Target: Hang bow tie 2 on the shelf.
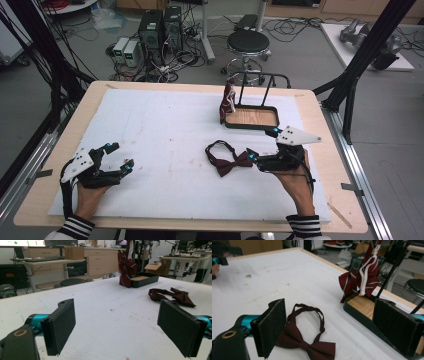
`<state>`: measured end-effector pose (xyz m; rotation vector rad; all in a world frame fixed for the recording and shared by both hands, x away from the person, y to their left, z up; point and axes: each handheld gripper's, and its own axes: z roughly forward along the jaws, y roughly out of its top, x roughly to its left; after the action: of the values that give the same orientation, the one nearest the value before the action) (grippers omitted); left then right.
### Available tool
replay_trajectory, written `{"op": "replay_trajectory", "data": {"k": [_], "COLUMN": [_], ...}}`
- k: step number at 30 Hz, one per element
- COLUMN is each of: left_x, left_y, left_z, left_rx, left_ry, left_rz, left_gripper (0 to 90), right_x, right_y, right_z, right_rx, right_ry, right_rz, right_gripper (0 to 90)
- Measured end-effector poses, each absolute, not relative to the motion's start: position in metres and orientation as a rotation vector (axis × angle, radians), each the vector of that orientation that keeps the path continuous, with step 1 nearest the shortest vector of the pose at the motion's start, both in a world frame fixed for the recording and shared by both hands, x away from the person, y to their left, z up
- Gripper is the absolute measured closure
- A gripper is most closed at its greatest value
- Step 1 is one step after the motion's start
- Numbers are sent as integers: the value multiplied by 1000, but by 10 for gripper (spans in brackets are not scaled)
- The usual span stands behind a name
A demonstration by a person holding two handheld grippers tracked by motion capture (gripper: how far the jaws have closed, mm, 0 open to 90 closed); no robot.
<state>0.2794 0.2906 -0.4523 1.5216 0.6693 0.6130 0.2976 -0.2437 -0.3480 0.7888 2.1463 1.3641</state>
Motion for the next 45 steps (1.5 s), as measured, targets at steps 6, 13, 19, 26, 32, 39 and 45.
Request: {"op": "replay_trajectory", "data": {"k": [6, 13, 19, 26, 32, 39, 45], "left_x": [279, 279, 279, 279, 279, 279, 279], "left_y": [290, 290, 291, 290, 291, 291, 291], "left_z": [-452, -452, -452, -452, -452, -452, -452], "left_rx": [1524, 1524, 1522, 1524, 1523, 1523, 1523], "left_ry": [669, 666, 666, 664, 663, 663, 661], "left_rz": [617, 616, 613, 614, 608, 609, 609], "left_gripper": [153, 153, 153, 153, 153, 153, 153], "right_x": [308, 322, 334, 345, 354, 364, 369], "right_y": [-240, -238, -234, -233, -229, -225, -222], "right_z": [-353, -363, -371, -383, -394, -408, -415], "right_rx": [763, 750, 726, 726, 680, 640, 610], "right_ry": [2237, 2343, 2429, 2518, 2603, 2689, 2728], "right_rz": [1339, 1308, 1249, 1196, 1123, 1051, 1003], "right_gripper": [112, 113, 113, 112, 112, 112, 113]}}
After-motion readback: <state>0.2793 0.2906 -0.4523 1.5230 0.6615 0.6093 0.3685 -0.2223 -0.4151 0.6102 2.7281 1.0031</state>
